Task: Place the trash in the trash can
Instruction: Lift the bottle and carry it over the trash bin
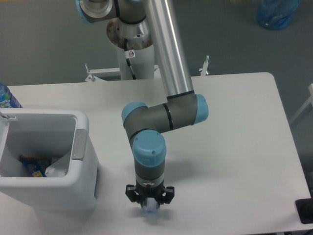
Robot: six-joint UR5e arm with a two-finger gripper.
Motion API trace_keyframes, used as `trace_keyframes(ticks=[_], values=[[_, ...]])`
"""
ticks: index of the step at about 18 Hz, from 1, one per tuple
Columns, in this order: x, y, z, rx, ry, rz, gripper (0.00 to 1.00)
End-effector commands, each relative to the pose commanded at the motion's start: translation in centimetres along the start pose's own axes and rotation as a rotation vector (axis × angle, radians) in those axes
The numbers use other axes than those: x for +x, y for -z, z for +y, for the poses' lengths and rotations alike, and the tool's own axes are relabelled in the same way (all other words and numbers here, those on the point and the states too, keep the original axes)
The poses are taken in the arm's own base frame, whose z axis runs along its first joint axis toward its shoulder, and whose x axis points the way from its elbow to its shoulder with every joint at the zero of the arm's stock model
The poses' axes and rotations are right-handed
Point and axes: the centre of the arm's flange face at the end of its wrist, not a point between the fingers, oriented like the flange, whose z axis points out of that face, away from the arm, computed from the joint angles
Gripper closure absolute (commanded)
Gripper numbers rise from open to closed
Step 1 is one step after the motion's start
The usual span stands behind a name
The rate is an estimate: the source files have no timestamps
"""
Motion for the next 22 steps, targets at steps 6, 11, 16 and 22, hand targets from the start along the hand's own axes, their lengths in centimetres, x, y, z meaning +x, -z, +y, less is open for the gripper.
trace_keyframes(ticks=[6, 11, 16, 22], values=[[-5.4, 9.6, -6.3, 0.241, 0.025, -0.062, 0.48], [-8.8, 18.2, -7.1, 0.486, 0.116, -0.044, 0.48], [-9.1, 24.1, -6.9, 0.578, 0.259, 0.012, 0.48], [-5.7, 27.6, -7.3, 0.617, 0.349, 0.063, 0.48]])
